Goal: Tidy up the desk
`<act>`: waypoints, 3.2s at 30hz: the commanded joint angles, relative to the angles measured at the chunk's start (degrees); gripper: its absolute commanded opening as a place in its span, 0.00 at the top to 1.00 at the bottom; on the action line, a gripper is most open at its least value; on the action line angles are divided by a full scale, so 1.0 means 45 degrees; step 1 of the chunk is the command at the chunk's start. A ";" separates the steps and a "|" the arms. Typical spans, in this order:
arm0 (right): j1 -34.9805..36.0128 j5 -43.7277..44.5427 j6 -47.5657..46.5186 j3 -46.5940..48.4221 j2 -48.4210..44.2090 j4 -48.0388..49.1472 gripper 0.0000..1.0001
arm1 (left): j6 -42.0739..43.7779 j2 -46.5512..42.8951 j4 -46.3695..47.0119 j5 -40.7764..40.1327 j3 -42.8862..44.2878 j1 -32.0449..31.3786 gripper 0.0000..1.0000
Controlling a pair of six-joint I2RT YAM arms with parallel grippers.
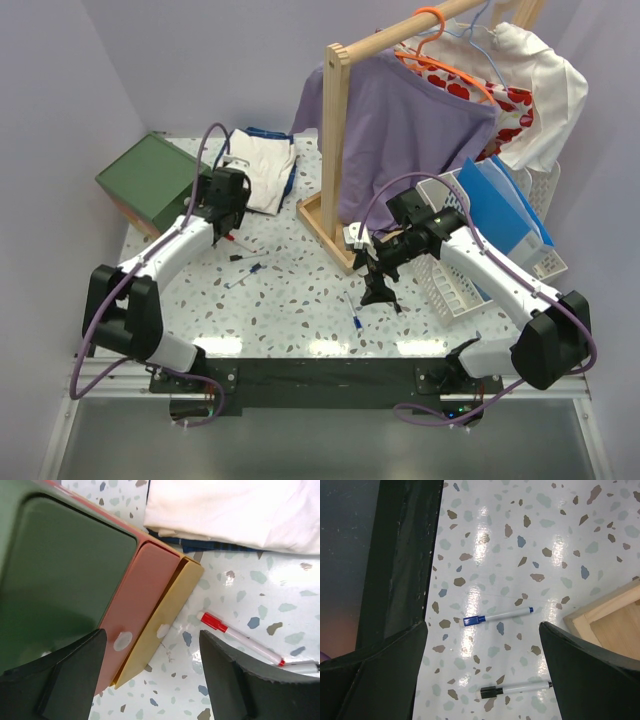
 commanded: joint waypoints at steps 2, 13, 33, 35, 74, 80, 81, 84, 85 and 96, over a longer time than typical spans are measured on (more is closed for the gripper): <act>-0.0020 -0.0216 -0.0302 0.0238 -0.0073 -0.0202 0.01 | 0.0351 -0.1854 0.0424 0.1567 0.0083 0.0114 0.20; -0.0001 -0.0216 -0.0341 0.0219 -0.0034 -0.0222 0.01 | -0.3484 -0.3886 0.0990 0.2628 -0.2414 0.0094 0.33; -0.0001 -0.0197 -0.0361 0.0199 0.0064 -0.0202 0.01 | -1.1972 0.1190 0.1831 -0.3819 -0.2029 0.0075 0.36; -0.0020 -0.0177 -0.0361 0.0199 0.0102 -0.0202 0.01 | -1.2498 0.1366 0.1869 -0.4246 -0.1989 0.0075 0.36; -0.0001 0.0018 -0.0517 0.0219 0.0337 -0.0319 0.01 | -1.4024 0.2188 0.0932 -0.6414 -0.1032 -0.0353 0.37; -0.0020 0.0018 -0.0517 0.0238 0.0298 -0.0339 0.01 | -1.3576 0.2265 0.1049 -0.6340 -0.0974 -0.0433 0.35; -0.0020 0.0018 -0.0537 0.0219 0.0279 -0.0339 0.01 | -1.3517 0.2323 0.0875 -0.6185 -0.0876 -0.0414 0.35; -0.0020 0.0038 -0.0537 0.0219 0.0259 -0.0339 0.01 | -1.2914 0.2713 0.0913 -0.5969 -0.0583 -0.0413 0.32; -0.0020 0.0057 -0.0556 0.0219 0.0278 -0.0358 0.01 | -1.2949 0.2792 0.0719 -0.5949 -0.0486 -0.0413 0.32; -0.0001 0.0038 -0.0595 0.0219 0.0161 -0.0398 0.01 | -1.5525 0.4919 -0.3789 -0.6320 0.2033 -0.0433 0.27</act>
